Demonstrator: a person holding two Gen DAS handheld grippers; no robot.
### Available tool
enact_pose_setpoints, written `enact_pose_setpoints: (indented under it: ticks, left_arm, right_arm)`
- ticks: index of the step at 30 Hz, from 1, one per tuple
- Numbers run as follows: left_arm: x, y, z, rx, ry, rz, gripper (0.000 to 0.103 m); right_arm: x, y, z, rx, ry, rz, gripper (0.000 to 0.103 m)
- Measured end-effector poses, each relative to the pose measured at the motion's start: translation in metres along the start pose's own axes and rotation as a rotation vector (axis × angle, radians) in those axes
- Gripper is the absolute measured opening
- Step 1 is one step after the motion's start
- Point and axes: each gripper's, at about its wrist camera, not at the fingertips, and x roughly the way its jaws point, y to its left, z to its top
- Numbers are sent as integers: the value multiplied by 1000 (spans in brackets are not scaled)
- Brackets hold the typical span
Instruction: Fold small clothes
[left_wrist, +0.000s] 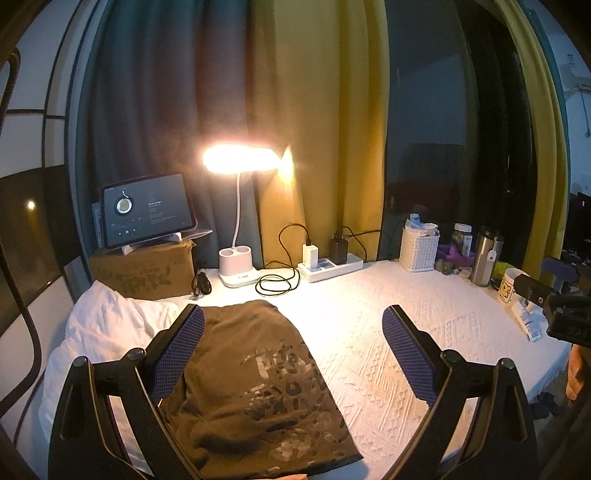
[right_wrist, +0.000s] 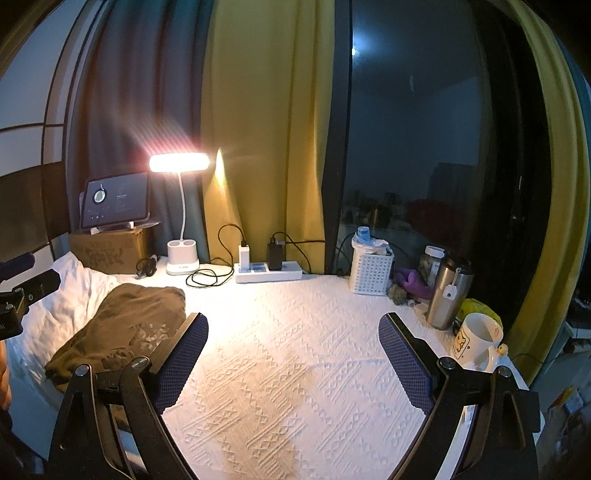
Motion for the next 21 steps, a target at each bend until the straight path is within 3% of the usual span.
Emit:
enact_pose_setpoints:
  ticks: [21]
  left_arm:
    - [7, 4, -4, -19, 24, -10, 96]
  right_arm:
    - [1, 5, 1, -19, 0, 8, 95]
